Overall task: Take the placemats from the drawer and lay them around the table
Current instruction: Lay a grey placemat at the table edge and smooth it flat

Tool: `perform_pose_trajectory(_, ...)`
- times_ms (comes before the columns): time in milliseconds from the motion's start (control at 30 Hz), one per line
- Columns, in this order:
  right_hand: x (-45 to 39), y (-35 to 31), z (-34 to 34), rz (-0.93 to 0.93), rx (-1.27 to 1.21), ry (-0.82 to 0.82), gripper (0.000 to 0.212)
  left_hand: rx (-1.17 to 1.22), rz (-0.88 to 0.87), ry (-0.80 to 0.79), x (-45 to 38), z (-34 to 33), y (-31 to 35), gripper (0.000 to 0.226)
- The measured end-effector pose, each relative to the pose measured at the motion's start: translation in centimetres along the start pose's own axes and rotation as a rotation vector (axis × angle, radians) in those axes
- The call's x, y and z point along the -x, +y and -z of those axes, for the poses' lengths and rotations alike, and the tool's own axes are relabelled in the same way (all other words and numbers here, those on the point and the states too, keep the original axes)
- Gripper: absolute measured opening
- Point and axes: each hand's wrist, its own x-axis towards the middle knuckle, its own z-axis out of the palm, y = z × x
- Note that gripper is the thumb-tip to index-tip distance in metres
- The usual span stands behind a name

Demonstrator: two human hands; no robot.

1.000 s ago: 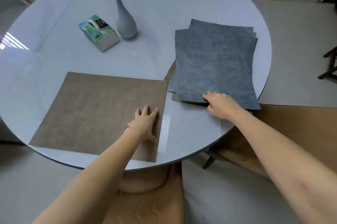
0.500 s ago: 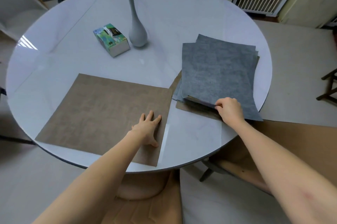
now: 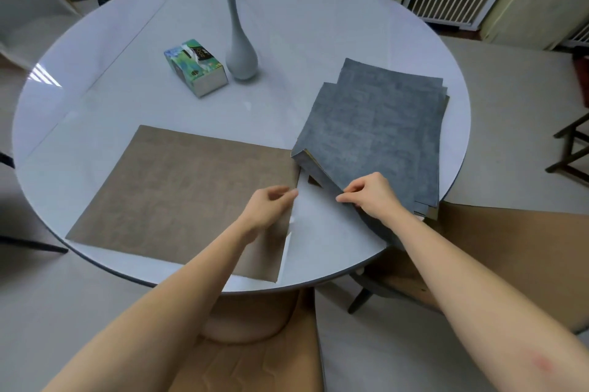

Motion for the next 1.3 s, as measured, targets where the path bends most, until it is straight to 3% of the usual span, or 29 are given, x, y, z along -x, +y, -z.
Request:
perform_pose_trajectory(100, 1.2, -1.0, -1.2, 0.057, -0.119, -0.049, 0.013, 0.417, 0.114, -0.056, 1.1, -1.7, 1.8, 0.048)
perform_pose_trajectory(200, 2.9, -2.7, -3.3, 0.171, -0.039, -0.042, 0.012, 0.531, 0.173, -0.079, 1.0, -3.3, 2.8, 0.055)
perform_pose_trajectory(267, 4.0, -4.0, -4.2, 0.253, 0.017, -0.037, 0.01, 0.576, 0.16, 0.045, 1.0, -3.1, 3.5, 0.039)
perform_pose_trajectory(333, 4.5, -5.3, -4.1, 0.288, -0.088, -0.131, 0.014, 0.484, 0.116, 0.238, 0.8, -1.4, 3.8, 0.022)
perform_pose_trajectory(400, 4.5, -6.9, -3.3, 0.326, -0.229, -0.092, 0.015, 0.342, 0.003, 0.293, 1.5, 1.8, 4.4, 0.021)
perform_pose_trajectory(433, 4.2, -7.8, -2.8, 0.362, -0.248, 0.015, 0.019, 0.258, -0.078, 0.271, 2.3, 3.8, 5.1, 0.02)
perform_pose_trajectory(500, 3.0, -9.9, -1.6, 0.444, -0.148, 0.164, 0.05, 0.025, -0.219, 0.166, 4.2, 7.9, 6.1, 0.019)
perform_pose_trajectory(567, 2.0, -13.0, -0.5, 0.549, 0.061, 0.159, 0.087, -0.216, -0.32, 0.04, 6.0, 11.5, 6.9, 0.023)
perform_pose_trajectory(633, 1.1, -16.7, 0.2, 0.676, 0.312, 0.131, 0.105, -0.299, -0.361, -0.033, 7.8, 14.7, 7.2, 0.021)
perform_pose_trajectory(700, 0.9, -20.3, 0.1, 0.709, 0.452, 0.056, 0.093, -0.261, -0.418, 0.012, 9.7, 17.5, 7.2, 0.018)
perform_pose_trajectory(833, 1.9, -25.5, -2.7, 0.55, 0.507, 0.074, 0.029, -0.15, -0.528, 0.303, 13.0, 23.8, 4.3, 0.018)
perform_pose_trajectory(933, 3.6, -28.2, -6.8, 0.377, 0.455, 0.039, 0.035, 0.031, -0.46, 0.462, 14.8, 30.0, 0.2, 0.022)
perform_pose_trajectory(1100, 8.0, -37.0, -16.6, 0.587, 0.697, 0.331, 0.027, -0.022, -0.389, 0.577, 18.6, 41.5, -4.5, 0.014)
perform_pose_trajectory(1233, 9.8, -45.1, -23.5, 0.698, 0.51, 0.383, 0.025, -0.213, -0.455, 0.649, 21.0, 50.8, -6.8, 0.016)
perform_pose_trajectory(1300, 10.2, -48.2, -26.1, 0.726, 0.552, 0.372, 0.026, -0.282, -0.445, 0.695, 21.8, 55.0, -7.7, 0.018)
